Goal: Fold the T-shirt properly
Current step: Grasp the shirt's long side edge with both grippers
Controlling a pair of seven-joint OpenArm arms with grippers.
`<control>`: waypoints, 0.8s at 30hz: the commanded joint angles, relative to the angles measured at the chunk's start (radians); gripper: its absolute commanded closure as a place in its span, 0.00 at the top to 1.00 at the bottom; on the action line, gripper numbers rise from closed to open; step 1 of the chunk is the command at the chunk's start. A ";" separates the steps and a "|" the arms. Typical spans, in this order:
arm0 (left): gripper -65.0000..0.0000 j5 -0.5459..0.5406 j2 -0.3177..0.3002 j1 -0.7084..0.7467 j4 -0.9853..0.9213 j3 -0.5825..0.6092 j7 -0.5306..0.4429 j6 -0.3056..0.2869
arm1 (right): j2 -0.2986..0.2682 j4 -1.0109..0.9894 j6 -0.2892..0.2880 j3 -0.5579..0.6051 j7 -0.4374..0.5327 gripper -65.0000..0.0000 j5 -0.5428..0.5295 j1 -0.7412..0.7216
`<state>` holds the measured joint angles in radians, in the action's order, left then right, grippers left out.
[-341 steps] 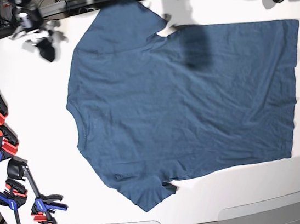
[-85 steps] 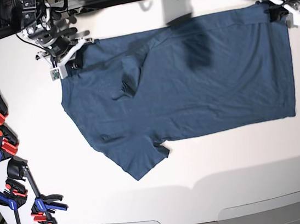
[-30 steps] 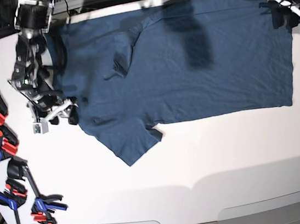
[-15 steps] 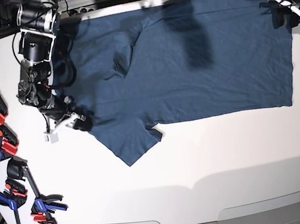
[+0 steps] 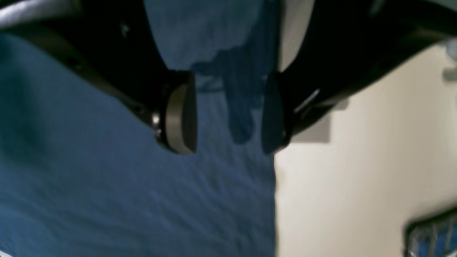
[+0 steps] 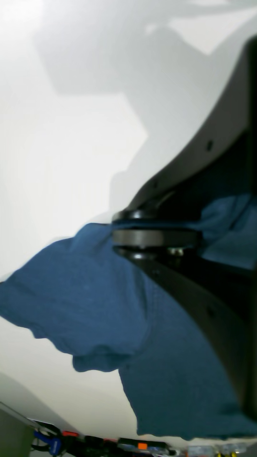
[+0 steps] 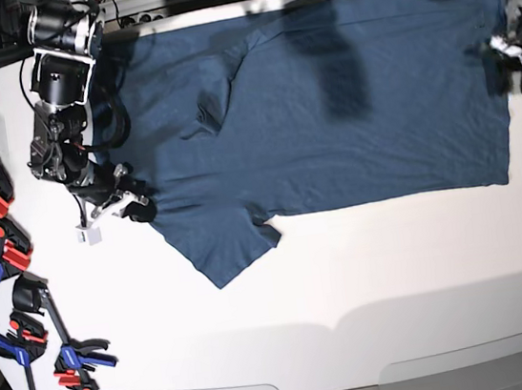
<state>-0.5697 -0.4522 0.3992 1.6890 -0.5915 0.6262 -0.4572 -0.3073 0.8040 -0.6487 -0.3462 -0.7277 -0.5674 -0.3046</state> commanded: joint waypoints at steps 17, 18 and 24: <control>0.55 -0.217 -0.191 -0.824 -1.233 0.006 -0.031 -0.097 | 0.000 0.009 0.006 0.000 -0.010 0.00 0.013 -0.013; 0.55 -0.217 -0.188 -0.851 -1.279 0.017 -0.040 -0.097 | 0.003 0.009 0.006 0.000 -0.010 0.00 0.013 -0.013; 0.55 -0.206 -0.124 -0.946 -1.381 0.113 -0.055 -0.098 | 0.013 0.009 0.006 0.000 -0.011 0.00 0.014 -0.013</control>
<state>-0.7818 -0.5648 -0.5247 0.3008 -0.4786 0.5579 -0.5518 -0.2867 0.8047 -0.6476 -0.3473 -0.7238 -0.5724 -0.3027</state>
